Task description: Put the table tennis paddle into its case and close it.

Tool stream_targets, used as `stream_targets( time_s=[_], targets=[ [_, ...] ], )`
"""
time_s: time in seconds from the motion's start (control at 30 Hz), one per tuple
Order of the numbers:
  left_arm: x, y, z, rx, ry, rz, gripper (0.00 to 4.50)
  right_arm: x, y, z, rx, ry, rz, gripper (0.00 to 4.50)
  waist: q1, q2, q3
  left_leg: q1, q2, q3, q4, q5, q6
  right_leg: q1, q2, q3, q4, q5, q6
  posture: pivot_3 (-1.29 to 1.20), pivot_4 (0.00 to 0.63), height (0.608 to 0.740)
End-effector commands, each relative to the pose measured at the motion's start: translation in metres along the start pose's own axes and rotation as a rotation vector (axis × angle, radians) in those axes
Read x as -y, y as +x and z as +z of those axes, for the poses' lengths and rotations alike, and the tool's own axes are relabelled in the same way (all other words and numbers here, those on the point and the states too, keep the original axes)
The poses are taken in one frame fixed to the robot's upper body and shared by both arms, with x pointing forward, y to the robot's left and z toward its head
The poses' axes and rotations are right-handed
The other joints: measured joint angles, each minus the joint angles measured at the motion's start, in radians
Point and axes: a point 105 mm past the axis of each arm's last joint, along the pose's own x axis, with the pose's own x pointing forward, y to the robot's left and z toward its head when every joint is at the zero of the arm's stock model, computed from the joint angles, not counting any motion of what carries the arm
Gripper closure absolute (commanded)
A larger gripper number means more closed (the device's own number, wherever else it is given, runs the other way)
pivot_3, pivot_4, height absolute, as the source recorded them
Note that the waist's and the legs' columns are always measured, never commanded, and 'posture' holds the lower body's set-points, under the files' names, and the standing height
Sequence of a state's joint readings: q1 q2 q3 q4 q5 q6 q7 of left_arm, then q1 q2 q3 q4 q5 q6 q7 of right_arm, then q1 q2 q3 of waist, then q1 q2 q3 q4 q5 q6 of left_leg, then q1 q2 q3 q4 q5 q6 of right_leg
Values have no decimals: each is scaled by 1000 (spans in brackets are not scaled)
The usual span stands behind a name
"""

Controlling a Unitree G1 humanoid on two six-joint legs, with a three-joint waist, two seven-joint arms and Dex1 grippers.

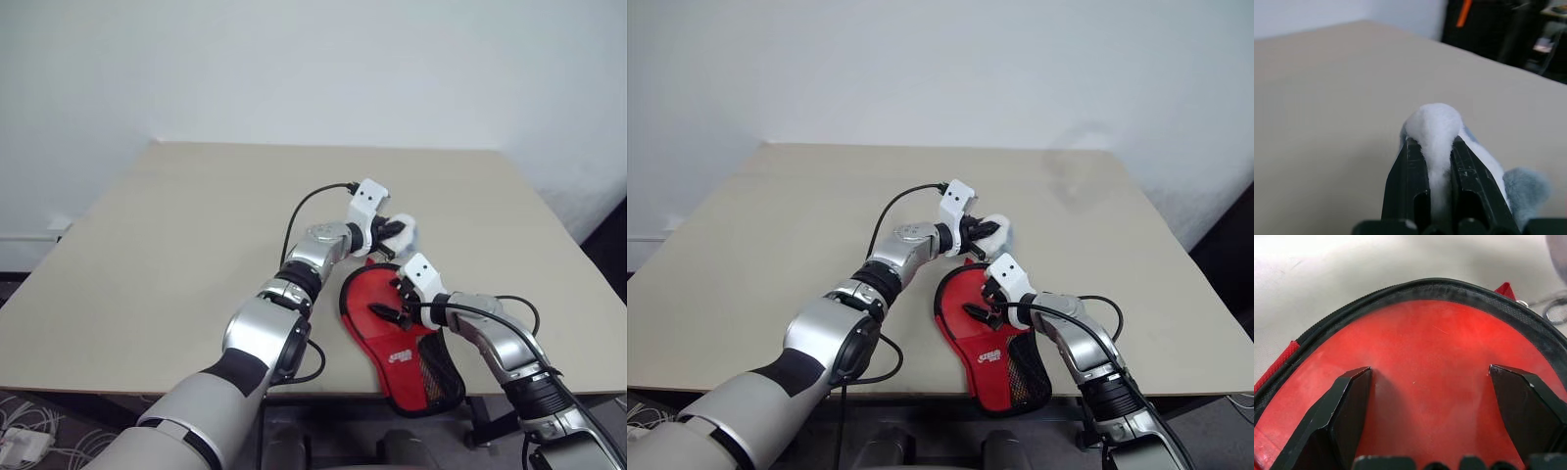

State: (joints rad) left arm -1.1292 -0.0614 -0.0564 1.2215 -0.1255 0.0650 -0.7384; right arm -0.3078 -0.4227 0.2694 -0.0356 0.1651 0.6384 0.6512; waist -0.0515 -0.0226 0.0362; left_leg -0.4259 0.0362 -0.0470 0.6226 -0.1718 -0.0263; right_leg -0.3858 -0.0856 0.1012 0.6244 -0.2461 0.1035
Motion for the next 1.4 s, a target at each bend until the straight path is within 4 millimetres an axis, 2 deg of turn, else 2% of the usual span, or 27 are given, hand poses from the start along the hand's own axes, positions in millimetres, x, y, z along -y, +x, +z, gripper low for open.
stream_targets(
  time_s=[0.03,0.33,0.53,0.63,0.7,0.8,0.97,1.13,1.33,1.4],
  targets=[
    [18,-4,26,55,76,-177,3519,-4,3,-57,-203,59,-15,359,0,2,-2,0,0,0,0,0,0,0,0,0,0,0,0,0,0,740],
    [7,-24,12,10,58,-188,339,-9,-5,-43,-134,13,58,359,0,4,-3,0,0,0,0,0,0,1,0,0,0,0,0,0,0,740],
    [9,-41,12,10,2,-258,339,-14,-26,-20,-21,32,152,359,2,4,-3,-2,0,-1,0,0,0,0,0,0,0,0,0,0,0,740],
    [6,-56,14,3,-24,-278,339,-4,-41,-10,33,51,145,359,1,4,-3,-3,0,-1,0,0,0,0,0,0,0,0,0,0,0,740],
    [5,-65,16,10,-44,-291,339,7,-48,1,94,78,110,359,0,5,-2,-2,0,-1,0,0,0,0,0,0,0,0,0,0,0,740],
    [11,-83,13,-14,-64,-350,339,37,-55,18,182,137,-3,359,-1,9,2,-3,0,0,0,0,0,-1,0,0,1,0,0,0,0,740],
    [32,-106,-7,-68,-88,-405,339,81,-61,36,263,167,-171,359,0,11,4,-3,0,0,0,2,4,-1,0,0,1,0,0,0,0,740],
    [52,-103,-21,-82,-138,-401,339,106,-52,53,311,192,-253,359,0,11,4,-3,0,0,0,3,5,-1,0,0,1,0,0,0,0,740],
    [60,-75,-40,-124,-103,-288,339,120,-20,78,348,241,-282,359,-2,13,4,-3,0,0,0,3,5,-1,0,0,1,2,2,0,0,740],
    [66,-71,-45,-149,-94,-291,294,122,-9,78,336,259,-285,4,-1,13,4,-3,0,0,0,3,5,-1,0,0,1,2,2,0,0,740]
  ],
)
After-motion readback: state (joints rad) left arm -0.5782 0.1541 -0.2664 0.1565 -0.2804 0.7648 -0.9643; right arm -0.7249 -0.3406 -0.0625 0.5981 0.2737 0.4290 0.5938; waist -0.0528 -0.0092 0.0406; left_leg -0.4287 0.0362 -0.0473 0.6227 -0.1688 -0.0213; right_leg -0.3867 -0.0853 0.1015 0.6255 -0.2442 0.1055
